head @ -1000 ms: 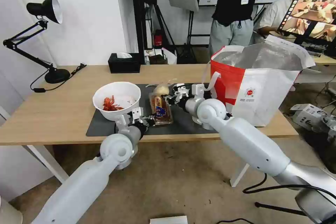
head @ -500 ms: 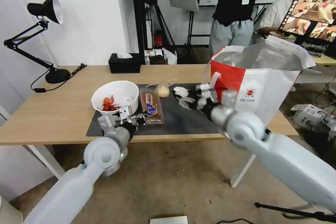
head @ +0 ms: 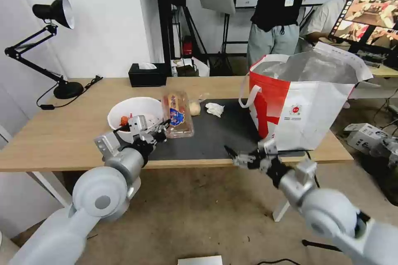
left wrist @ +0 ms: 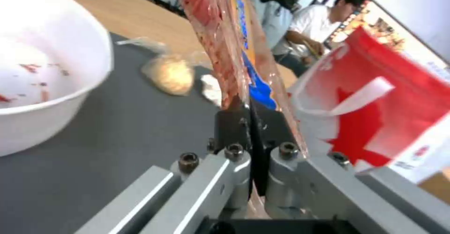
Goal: Pick up the trash from the table and place it into the takeout bag.
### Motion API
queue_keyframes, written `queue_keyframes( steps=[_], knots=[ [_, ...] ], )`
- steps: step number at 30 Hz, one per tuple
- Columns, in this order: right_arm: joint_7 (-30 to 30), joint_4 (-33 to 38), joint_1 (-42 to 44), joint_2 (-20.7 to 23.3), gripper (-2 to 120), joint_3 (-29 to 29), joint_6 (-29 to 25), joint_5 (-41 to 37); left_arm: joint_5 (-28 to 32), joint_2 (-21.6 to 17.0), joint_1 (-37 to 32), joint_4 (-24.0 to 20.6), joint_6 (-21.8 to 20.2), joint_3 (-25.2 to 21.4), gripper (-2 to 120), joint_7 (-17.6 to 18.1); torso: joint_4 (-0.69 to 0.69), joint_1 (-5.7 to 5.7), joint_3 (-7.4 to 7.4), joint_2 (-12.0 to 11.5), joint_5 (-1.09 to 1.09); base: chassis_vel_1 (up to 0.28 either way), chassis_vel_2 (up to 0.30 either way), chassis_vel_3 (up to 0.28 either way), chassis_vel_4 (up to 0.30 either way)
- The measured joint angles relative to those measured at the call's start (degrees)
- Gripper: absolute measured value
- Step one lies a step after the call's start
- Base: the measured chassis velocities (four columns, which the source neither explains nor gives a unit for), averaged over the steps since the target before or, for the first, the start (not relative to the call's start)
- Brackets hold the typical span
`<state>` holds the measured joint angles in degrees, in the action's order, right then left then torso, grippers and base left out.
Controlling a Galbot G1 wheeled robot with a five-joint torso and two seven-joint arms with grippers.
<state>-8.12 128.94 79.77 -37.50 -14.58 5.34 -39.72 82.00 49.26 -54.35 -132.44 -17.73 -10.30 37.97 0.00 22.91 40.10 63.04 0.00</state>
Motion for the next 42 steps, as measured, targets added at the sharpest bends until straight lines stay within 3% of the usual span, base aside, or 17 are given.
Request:
queue_keyframes(
  steps=[5,7,13,16,17,20,21,26,34,42],
  knots=[
    [1.55,1.71,8.83,-2.96,100,-5.30,-1.34,3.60,4.81,-1.59,3.83,-1.19,0.01,1.19,0,1.15,0.00,0.00,0.00,0.00,0.00,0.000,0.000,0.000,0.000],
    [3.08,2.45,14.29,-5.77,100,-8.98,-3.26,6.65,9.05,-1.84,8.98,-1.40,0.02,3.21,0,2.99,0.00,0.00,0.00,0.00,0.02,0.000,0.000,0.000,0.000],
    [6.19,3.94,22.34,-11.02,100,-16.12,-7.04,11.91,13.22,0.79,19.55,0.71,0.28,9.93,0,5.96,0.01,0.01,0.01,-0.01,-0.02,0.000,0.000,0.000,0.000],
    [8.80,4.72,26.35,-14.96,100,-19.23,-8.61,14.33,14.56,5.11,28.03,4.13,0.79,16.37,0,8.49,-0.02,0.01,0.01,-0.01,0.01,0.000,0.000,0.000,0.000],
    [8.80,4.72,26.35,-14.96,100,-19.23,-8.61,14.33,14.56,5.11,28.03,4.13,0.79,16.37,0,8.49,-0.02,0.01,0.01,-0.01,0.01,0.000,0.000,0.000,0.000],
    [9.33,4.97,27.19,-17.39,100,-19.68,-9.07,15.29,14.88,10.91,36.49,9.51,1.41,22.35,0,10.21,0.00,0.01,0.01,-0.01,0.02,0.000,0.000,0.000,0.000],
    [9.33,4.97,27.19,-17.39,100,-19.68,-9.07,15.29,14.88,10.91,36.49,9.51,1.41,22.35,0,10.21,0.00,0.01,0.01,-0.01,0.02,0.000,0.000,0.000,0.000],
    [9.58,4.73,26.94,-20.25,100,-18.73,-9.10,16.76,14.71,17.48,45.60,17.73,1.87,28.01,0,11.34,0.00,0.02,0.02,-0.02,0.02,0.000,0.000,0.000,0.000],
    [10.20,4.68,27.22,-24.08,100,-17.19,-9.32,18.62,8.09,26.17,54.12,28.84,2.90,33.57,0,11.17,-0.01,0.02,0.02,-0.02,0.02,0.000,0.000,0.000,0.000],
    [10.26,4.91,26.51,-26.43,100,-15.11,-9.46,19.71,-5.69,34.90,57.69,40.42,5.37,39.42,0,5.02,-0.01,0.02,0.01,-0.02,0.02,0.000,0.000,0.000,0.000]
  ],
)
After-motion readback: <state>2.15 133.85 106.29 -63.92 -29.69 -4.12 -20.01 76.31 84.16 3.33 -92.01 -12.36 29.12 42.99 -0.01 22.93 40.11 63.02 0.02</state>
